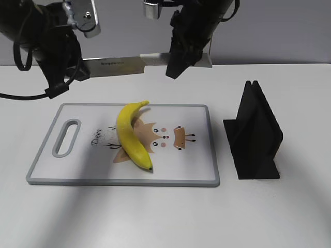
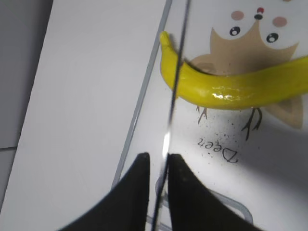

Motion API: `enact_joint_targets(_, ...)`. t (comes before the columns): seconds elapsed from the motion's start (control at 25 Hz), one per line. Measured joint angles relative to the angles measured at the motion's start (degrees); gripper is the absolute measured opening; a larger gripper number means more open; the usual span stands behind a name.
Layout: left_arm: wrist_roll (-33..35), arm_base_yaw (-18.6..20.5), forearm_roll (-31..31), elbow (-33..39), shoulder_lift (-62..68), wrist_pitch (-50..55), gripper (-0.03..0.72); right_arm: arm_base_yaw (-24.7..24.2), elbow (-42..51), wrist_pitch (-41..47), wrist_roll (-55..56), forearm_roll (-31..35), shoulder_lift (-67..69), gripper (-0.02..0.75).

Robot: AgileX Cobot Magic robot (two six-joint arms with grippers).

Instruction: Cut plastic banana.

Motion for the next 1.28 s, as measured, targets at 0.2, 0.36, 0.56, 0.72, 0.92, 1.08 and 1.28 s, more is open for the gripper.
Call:
enact_joint_targets(0.2,-0.57,-0.01,-4.8,0.0,-0.41,-0.06,0.462,0.04,0.0,0.0,1.88,0.6,-0.87,0.235)
enact_joint_targets(0.36,-0.92,-0.12,-6.52,0.0,-2.04,-1.07,0.657,0.04,0.0,0.0,2.88,0.45,-1.94,0.227)
enact_joint_targets(0.56,-3.96,0.27,-7.23,0.0,-7.21,-7.94,0.678,0.11,0.77,-0.4,4.73,-0.72,-5.2,0.174)
enact_joint_targets(0.72,-6.15,1.4,-7.48,0.0,-11.76,-16.27,0.678,-0.14,2.36,-0.66,5.42,-2.54,-8.54,0.174)
enact_joint_targets(0.92,-10.15,1.6,-7.89,0.0,-16.19,-20.4,0.675,-0.09,3.24,-0.61,11.23,-3.65,-11.42,0.174)
enact_joint_targets(1.08,-19.07,3.28,-8.17,0.0,-19.03,-20.06,0.669,-0.09,3.37,-0.56,19.69,-6.52,-14.01,0.174)
enact_joint_targets(1.28,-26.42,8.83,-8.19,0.0,-22.24,-14.07,0.655,-0.09,5.38,-0.56,29.22,-9.48,-18.18,0.174)
